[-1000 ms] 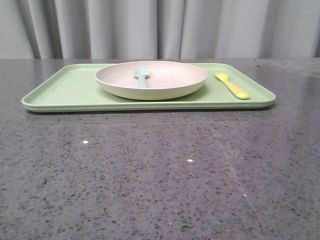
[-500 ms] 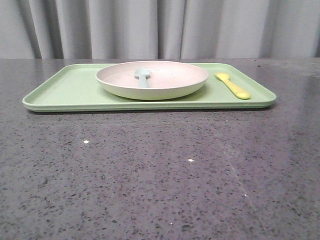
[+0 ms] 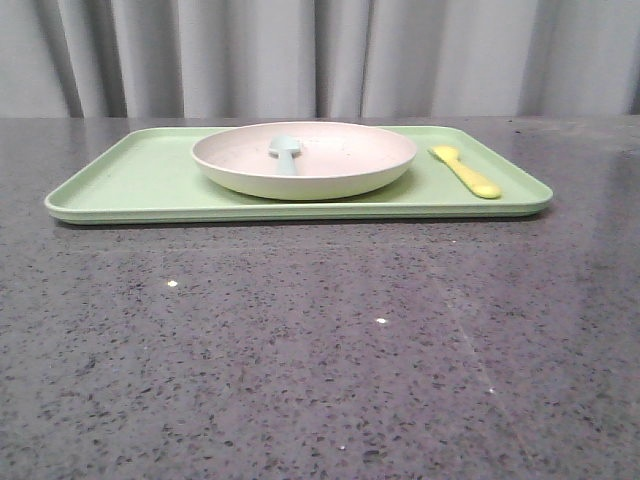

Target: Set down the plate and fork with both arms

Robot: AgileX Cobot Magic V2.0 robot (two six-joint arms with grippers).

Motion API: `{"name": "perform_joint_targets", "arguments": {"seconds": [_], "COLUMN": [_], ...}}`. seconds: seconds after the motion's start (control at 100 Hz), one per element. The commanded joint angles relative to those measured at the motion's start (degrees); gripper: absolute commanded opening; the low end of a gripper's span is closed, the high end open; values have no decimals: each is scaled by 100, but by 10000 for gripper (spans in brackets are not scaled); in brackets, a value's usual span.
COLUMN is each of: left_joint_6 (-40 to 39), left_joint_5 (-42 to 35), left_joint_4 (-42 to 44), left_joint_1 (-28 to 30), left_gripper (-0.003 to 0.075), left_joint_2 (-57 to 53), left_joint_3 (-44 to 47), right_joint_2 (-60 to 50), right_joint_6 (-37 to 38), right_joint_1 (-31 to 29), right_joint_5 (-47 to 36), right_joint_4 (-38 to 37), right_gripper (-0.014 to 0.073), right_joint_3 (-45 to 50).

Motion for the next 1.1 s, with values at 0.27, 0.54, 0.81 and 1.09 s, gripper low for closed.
{"name": "perform_joint_targets", "arguments": {"seconds": [0.27,0.54,0.81,1.09], "left_joint_6": [-38,-38,-38,-38], "left_joint_5": [-535,-535,-535,-535], "left_joint_4": [6,6,6,6], "left_joint_1": [4,4,4,4], "left_gripper": [-20,-20,-20,-20], "left_joint_2": [-190,-190,-190,-190], "left_joint_3": [76,76,76,76], "right_joint_2": [59,-22,-650,-1311], "right_joint_6": [-37,-1114,-1118,-1112], "right_joint_1": [-495,-1377,-1568,-1568], "right_joint_5": [-845,-3172,-3720,-3719], "right_joint_4": [47,608,546,546], "right_gripper": [-69,-69,-69,-69], "right_joint_3": [329,1213,2049,2602]}}
